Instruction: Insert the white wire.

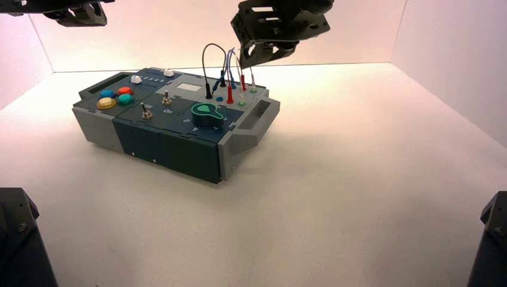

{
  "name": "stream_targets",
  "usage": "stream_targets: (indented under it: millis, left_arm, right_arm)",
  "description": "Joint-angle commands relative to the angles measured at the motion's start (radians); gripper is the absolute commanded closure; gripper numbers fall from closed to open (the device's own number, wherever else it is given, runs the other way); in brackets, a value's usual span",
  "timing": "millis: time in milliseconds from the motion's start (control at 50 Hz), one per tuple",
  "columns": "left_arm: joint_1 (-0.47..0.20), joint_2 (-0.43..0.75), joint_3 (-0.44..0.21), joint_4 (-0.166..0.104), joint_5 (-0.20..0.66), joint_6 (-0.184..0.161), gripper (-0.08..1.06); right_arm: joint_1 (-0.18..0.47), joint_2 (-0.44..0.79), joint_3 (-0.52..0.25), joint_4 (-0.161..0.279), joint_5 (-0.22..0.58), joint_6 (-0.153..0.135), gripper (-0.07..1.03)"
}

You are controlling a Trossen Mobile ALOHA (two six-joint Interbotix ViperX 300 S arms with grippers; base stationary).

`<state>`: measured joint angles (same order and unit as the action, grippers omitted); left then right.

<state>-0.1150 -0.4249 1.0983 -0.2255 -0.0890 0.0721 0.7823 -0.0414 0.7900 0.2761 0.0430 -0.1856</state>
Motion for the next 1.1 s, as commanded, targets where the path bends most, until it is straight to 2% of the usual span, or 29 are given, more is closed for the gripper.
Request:
stream_targets:
  millis: [20,160,420,560,800,860,1100]
  left_arm:
    - [0.008,-0.011,-0.011,0.002,-0.011,0.002,1.01]
    - [0.008,-0.009,-0.009,0.002,-0.014,0.002,1.01]
    - [0.008,-0.006,-0.009,0.000,-0.018,0.002,1.01]
    - [0.008,0.000,-0.009,0.002,-0.023,0.002,1.01]
    - [0.008,0.005,-0.011,0.000,-0.023,0.000,1.01]
    - [0.008,0.002,-0.009,0.002,-0.023,0.000,1.01]
    - [0.008,-0.012,-0.006,0.000,-0.023,0.000,1.01]
  right_arm:
    - [-0.002,-0.035,-0.009,0.000,-0.005,-0.002,0.71]
    - [-0.002,-0.046,-0.005,0.000,-0.006,0.000,0.71]
    - [-0.008,-0.132,0.060,0.000,-0.086,0.002,0.71]
    - [-0.025,-0.156,0.078,-0.002,-0.101,0.000,0.71]
    - [-0.048,-0.155,0.103,0.000,-0.137,0.000,0.71]
    - [-0.048,-0.153,0.117,0.000,-0.172,0.000,0.71]
    - [-0.048,-0.143,0.118,0.003,-0.186,0.002,0.71]
